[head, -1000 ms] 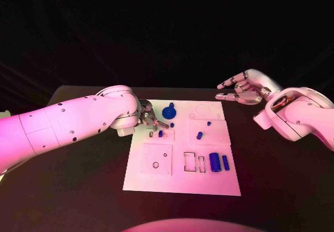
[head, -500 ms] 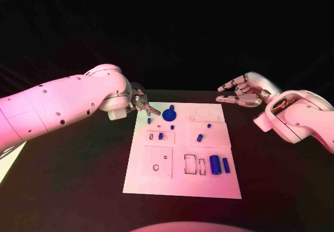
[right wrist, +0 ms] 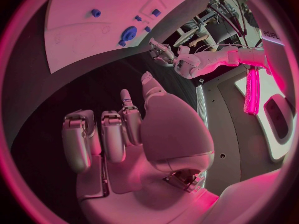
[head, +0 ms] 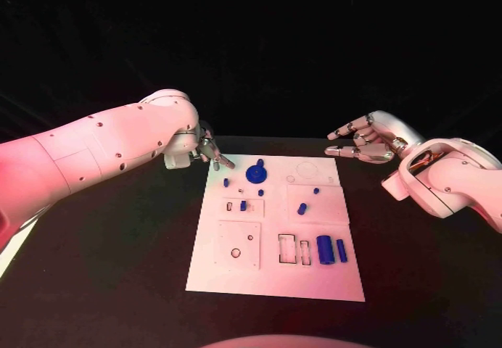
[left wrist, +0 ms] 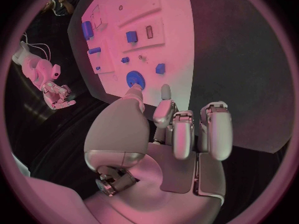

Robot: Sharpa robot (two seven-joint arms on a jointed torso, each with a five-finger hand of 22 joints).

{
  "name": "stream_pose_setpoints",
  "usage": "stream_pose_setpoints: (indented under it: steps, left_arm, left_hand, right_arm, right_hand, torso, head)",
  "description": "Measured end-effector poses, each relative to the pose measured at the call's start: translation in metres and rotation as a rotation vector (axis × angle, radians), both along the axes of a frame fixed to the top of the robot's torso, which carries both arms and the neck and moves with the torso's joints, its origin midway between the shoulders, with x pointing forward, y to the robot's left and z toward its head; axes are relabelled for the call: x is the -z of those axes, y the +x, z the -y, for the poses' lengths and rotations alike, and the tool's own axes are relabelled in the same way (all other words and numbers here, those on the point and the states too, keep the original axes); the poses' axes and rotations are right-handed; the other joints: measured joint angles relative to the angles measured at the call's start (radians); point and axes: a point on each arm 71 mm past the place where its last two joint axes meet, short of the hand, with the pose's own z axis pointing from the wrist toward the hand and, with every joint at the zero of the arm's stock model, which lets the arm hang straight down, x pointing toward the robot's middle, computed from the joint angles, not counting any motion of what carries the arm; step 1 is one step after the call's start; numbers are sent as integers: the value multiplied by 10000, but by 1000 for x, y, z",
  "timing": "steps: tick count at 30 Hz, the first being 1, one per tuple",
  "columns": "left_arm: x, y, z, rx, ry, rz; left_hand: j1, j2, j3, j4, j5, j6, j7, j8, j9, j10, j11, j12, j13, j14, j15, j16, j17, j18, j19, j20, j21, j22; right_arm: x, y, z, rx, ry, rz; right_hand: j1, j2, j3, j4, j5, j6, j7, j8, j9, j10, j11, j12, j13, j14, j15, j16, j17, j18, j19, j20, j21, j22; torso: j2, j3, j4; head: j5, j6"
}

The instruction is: Assemble the parts on the task board

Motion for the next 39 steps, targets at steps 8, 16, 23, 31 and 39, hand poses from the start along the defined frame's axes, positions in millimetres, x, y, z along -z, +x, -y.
stream_pose_setpoints:
  steps: [8, 16, 23, 31, 39]
  left_arm:
    - [10, 6, -2, 12, 260, -93]
    - [17, 6, 4, 248, 288, -243]
    - [27, 6, 7, 357, 284, -449]
    - [32, 5, 11, 474, 257, -577]
    - [33, 5, 12, 551, 284, -680]
  left_hand:
    - [26, 18, -36, 12, 0, 69, -3, 0, -38, 0, 0, 46, 38, 0, 0, 0, 0, 0, 0, 0, 15, -1]
    - [15, 111, -70, -11, 0, 140, -1, 1, -99, 0, 0, 107, 102, 0, -1, 0, -1, 0, 0, 0, 81, -2]
    - [163, 259, -70, -10, 0, 175, -37, 1, -178, 30, -30, 126, 115, 0, -1, 0, 5, 0, 0, 0, 81, -2]
    - [384, 480, -69, -10, 0, 283, -74, -40, -296, 37, -36, 156, 116, 0, -1, 0, 7, 1, 0, -1, 81, -3]
    - [502, 597, -41, -39, 0, 433, -102, -40, -323, 72, -71, 203, 161, 0, -1, 0, 6, 0, 0, -1, 119, -4]
  right_arm:
    - [1, 0, 0, -10, 4, -15]
    - [1, 0, -2, -38, 12, -22]
    - [1, 0, -2, -49, 15, -22]
    - [1, 0, -3, -59, 18, -24]
    - [1, 1, -3, -69, 21, -26]
  right_hand:
    - [0, 0, 0, 0, 0, 0, 0, 0, -1, 0, 0, 0, 0, 0, 0, 0, -1, 0, 0, 0, 0, -1]
    - [0, 0, 0, 0, 0, 0, 0, 0, -1, 0, 0, 0, 0, 0, 0, 0, -1, 0, 0, 0, 0, -2]
    - [0, 0, 0, 0, 0, 0, 0, 0, 7, 0, 0, 0, 0, 0, 0, 0, -2, 0, 0, 0, 0, -3]
    - [0, 0, 0, 0, 41, 0, 0, 0, 6, 0, 0, 0, 0, 0, 0, 0, -2, 0, 0, 0, 0, -4]
    - [0, 0, 0, 0, 40, 1, 0, 0, 6, 0, 0, 0, 0, 0, 0, 0, 5, 0, 0, 0, 0, -4]
  torso:
    - [-4, 0, -5]
    - [-17, 17, 1]
    - [-16, 16, 0]
    - [-14, 17, -5]
    - [-18, 19, 4]
  head:
    - [-7, -32]
    - [12, -45]
    - [12, -45]
    - [-1, -42]
    - [20, -61]
